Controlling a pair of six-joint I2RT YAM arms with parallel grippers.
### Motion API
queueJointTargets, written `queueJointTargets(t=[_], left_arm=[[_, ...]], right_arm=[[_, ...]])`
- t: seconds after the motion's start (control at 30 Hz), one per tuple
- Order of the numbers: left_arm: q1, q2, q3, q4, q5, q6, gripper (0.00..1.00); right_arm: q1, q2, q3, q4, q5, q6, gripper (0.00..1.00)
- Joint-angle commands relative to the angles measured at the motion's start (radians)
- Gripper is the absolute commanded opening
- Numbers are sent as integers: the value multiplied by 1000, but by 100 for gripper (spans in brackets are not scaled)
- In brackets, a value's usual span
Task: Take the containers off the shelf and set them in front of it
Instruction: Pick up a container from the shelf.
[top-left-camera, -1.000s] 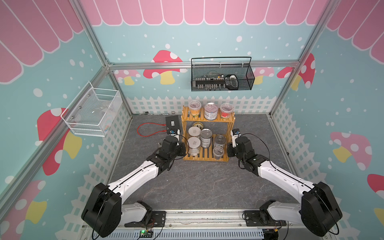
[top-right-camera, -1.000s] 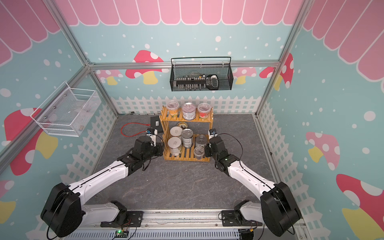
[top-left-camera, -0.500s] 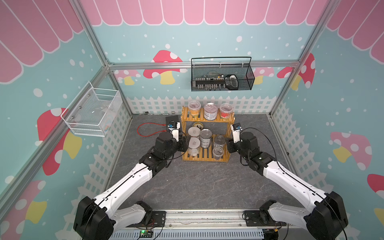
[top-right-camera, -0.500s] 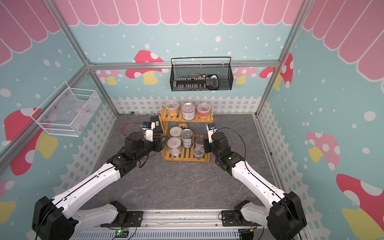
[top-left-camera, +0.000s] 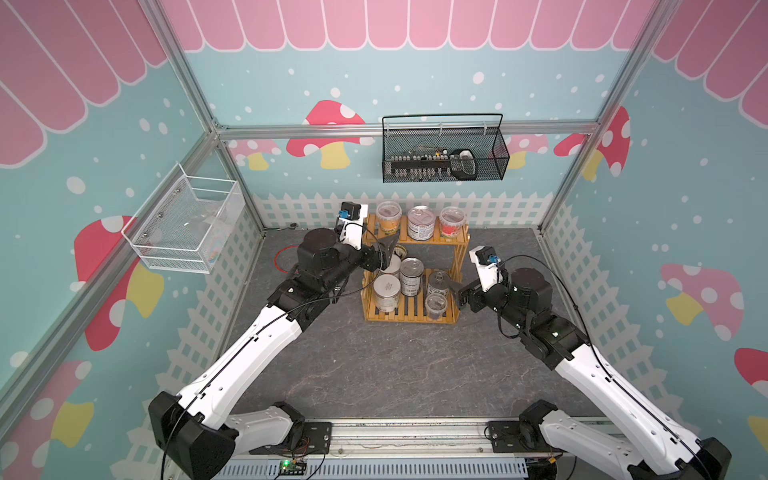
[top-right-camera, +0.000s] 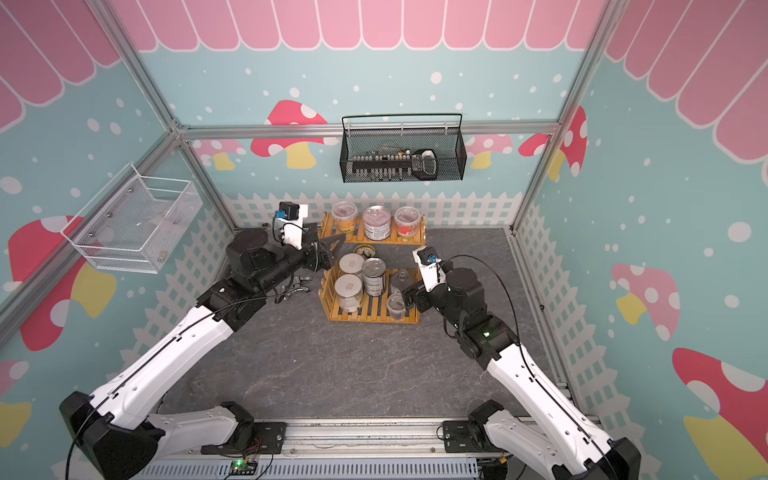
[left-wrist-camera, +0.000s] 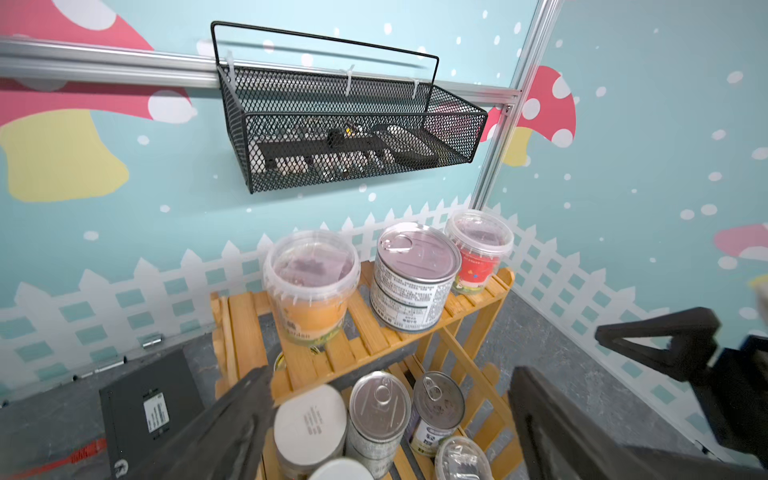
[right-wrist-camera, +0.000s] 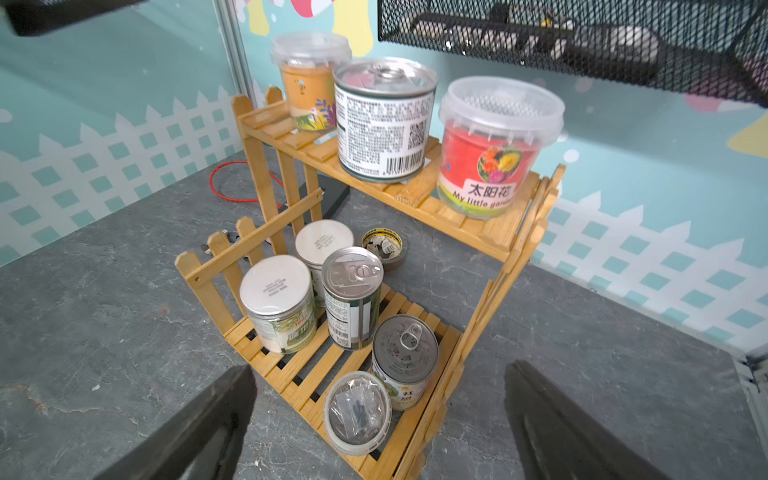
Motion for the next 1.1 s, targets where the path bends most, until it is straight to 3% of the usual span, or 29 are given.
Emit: queueJointTargets(t=[0.0,0.37,0.53,1.07], left_arm=[[17,82,72,-53,42,76,95],[40,270,249,-91,48,114,98],[64,310,278,-91,10,112,98],[101,362,334,-90,53,121,96]], right_arm=[[-5,-29,49,-23,-26,-36,99],[-22,-42,115,-52,-47,-68,99],[-30,-37,125,-48,-54,-69,99],[-48,-15,134,-34,-74,-65,99]])
